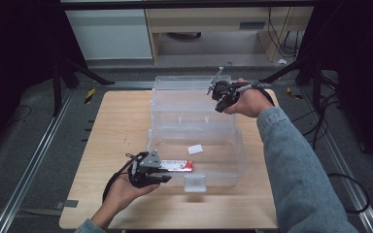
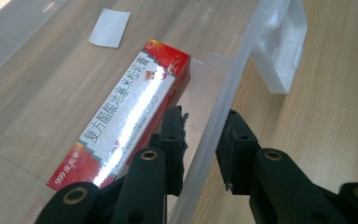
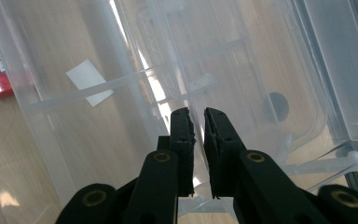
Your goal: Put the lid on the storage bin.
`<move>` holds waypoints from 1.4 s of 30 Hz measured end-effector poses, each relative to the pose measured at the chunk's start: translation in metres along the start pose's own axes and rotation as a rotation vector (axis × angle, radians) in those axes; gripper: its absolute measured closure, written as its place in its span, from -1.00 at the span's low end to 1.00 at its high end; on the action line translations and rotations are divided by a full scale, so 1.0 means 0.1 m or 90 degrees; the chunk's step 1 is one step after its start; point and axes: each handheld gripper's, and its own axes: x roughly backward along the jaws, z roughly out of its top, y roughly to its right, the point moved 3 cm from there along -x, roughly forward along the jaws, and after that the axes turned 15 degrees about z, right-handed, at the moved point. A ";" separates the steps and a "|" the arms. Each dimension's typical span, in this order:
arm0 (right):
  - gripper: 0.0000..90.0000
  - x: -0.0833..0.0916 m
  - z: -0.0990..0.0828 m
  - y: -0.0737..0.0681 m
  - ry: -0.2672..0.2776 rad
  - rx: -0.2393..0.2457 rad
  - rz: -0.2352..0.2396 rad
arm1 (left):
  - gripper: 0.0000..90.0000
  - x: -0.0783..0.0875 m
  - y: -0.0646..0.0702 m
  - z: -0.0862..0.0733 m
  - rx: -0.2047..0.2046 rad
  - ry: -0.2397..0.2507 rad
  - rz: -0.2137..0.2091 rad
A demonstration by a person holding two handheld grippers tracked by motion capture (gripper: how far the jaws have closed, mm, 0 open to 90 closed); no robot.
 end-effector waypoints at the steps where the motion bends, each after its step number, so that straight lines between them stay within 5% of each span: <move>1: 0.81 -0.01 0.00 0.01 0.000 0.001 -0.002 | 0.61 0.00 0.00 0.00 0.000 0.000 0.000; 18: 0.67 -0.16 0.08 0.12 -0.003 -0.006 0.003 | 0.61 -0.01 0.01 0.00 -0.006 0.007 0.002; 27: 0.82 -0.14 0.10 0.10 -0.004 0.000 0.018 | 0.61 -0.01 0.01 0.01 -0.001 0.005 0.006; 42: 0.89 0.10 0.08 -0.22 -0.002 0.033 0.024 | 0.60 -0.01 0.00 0.01 -0.003 0.001 0.008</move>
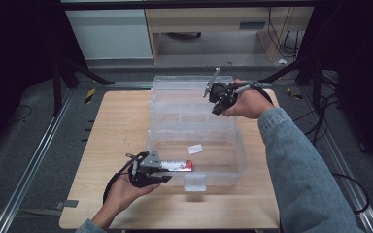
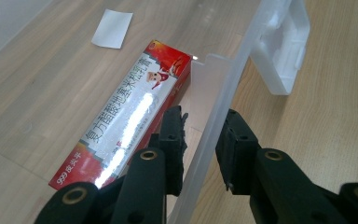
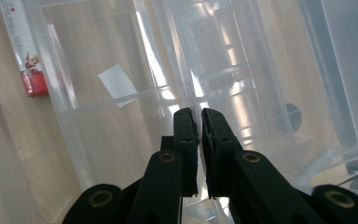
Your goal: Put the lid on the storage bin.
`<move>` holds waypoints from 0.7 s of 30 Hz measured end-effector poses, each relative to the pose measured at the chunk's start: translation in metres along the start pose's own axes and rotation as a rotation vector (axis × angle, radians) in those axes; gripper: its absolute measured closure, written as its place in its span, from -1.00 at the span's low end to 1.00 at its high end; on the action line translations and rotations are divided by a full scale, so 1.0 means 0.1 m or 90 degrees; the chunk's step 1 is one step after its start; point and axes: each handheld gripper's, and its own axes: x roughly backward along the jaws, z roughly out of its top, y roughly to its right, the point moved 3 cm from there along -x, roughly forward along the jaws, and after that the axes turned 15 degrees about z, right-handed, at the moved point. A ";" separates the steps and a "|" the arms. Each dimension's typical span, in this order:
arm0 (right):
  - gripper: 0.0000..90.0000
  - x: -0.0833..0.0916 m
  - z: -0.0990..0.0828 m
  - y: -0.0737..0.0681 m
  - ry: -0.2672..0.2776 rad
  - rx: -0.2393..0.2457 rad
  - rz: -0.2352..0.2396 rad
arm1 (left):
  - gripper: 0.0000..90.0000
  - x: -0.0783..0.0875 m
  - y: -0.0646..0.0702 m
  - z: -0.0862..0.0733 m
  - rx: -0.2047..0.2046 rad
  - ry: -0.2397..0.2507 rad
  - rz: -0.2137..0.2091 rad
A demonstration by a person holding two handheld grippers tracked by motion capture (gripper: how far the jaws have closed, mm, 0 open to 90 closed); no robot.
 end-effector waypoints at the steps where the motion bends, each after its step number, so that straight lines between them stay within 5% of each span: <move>1: 0.89 0.01 0.00 -0.02 0.000 0.002 0.000 | 0.60 0.00 0.00 0.00 0.005 0.003 0.001; 8: 0.90 0.10 -0.04 -0.24 0.005 0.025 -0.006 | 0.59 -0.01 0.01 0.01 0.004 -0.001 0.003; 21: 0.92 0.14 -0.08 -0.33 0.010 0.033 -0.006 | 0.58 -0.03 -0.01 0.04 0.003 0.001 0.002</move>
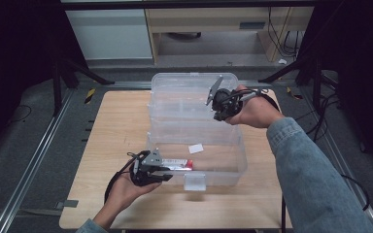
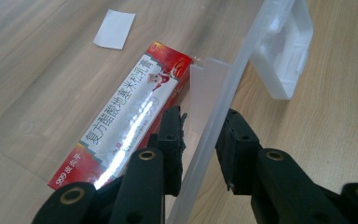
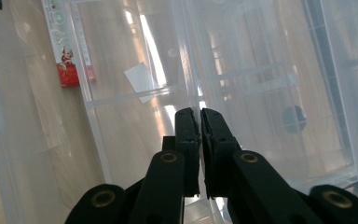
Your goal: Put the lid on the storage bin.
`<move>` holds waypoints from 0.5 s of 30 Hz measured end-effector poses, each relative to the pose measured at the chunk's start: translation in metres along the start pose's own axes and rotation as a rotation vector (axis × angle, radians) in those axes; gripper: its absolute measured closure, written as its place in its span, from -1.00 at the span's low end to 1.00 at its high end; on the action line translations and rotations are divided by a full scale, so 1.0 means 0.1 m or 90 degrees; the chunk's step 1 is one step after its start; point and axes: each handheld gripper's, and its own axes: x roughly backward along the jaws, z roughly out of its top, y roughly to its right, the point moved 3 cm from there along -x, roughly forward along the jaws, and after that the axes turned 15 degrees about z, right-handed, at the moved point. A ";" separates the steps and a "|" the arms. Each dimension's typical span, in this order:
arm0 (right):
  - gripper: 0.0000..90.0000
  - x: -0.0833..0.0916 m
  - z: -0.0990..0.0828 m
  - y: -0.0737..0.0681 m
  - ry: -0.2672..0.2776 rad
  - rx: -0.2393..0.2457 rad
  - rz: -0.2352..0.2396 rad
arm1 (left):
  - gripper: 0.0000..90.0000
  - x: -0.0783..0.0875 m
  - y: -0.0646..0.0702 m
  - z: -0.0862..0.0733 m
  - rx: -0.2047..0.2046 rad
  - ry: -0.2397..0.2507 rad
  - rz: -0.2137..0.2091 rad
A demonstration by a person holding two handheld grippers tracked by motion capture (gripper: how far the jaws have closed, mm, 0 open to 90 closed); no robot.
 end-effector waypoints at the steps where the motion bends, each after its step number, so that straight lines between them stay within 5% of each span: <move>1: 0.92 0.00 0.00 -0.03 0.001 -0.004 0.000 | 0.58 0.00 0.00 0.00 0.000 0.000 0.000; 15: 0.93 0.05 -0.07 -0.24 0.011 0.017 0.009 | 0.57 0.00 0.01 0.01 -0.002 -0.004 0.007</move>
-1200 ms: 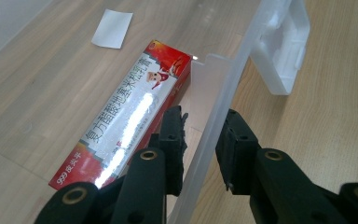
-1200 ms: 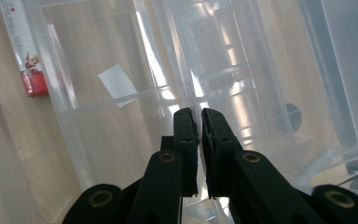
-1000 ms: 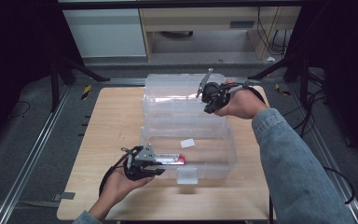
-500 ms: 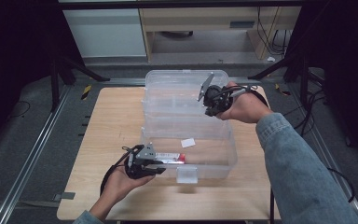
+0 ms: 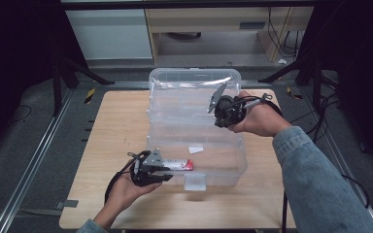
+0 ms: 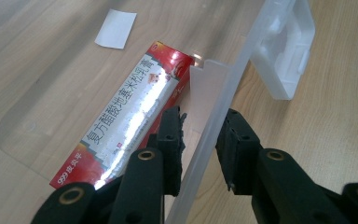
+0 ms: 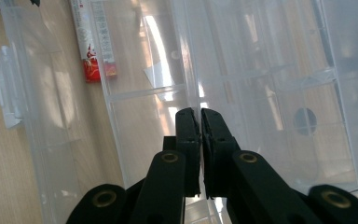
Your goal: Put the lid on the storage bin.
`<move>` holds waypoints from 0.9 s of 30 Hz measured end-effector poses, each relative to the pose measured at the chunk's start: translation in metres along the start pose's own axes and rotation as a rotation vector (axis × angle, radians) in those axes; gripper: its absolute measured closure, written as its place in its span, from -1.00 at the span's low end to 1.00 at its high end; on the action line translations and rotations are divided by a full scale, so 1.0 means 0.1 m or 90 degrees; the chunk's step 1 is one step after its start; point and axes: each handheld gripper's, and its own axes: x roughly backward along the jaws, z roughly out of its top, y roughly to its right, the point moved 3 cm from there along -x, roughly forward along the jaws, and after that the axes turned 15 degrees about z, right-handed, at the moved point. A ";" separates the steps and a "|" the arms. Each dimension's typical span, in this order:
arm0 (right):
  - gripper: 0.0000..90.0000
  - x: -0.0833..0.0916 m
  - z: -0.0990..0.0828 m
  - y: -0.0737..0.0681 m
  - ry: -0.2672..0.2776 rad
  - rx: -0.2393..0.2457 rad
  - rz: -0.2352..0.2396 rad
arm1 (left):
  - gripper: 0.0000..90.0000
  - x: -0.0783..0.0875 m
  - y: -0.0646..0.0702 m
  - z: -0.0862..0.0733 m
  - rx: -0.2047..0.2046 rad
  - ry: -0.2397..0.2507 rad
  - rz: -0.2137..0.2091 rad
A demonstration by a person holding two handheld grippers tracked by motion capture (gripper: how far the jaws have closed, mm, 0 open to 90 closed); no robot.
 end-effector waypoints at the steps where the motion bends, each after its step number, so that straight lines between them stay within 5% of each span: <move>1: 0.93 0.00 -0.01 -0.02 0.004 -0.002 0.000 | 0.57 0.00 0.00 0.00 0.001 0.000 0.001; 9: 0.91 0.00 -0.03 -0.04 0.012 -0.004 -0.005 | 0.57 -0.01 0.00 0.02 -0.001 -0.001 0.006; 18: 0.88 -0.01 -0.01 0.22 0.011 -0.022 -0.001 | 0.58 -0.12 -0.06 0.11 0.002 0.006 0.019; 27: 0.90 -0.01 -0.05 0.07 0.013 -0.008 -0.002 | 0.57 -0.12 -0.05 0.11 0.005 0.009 0.022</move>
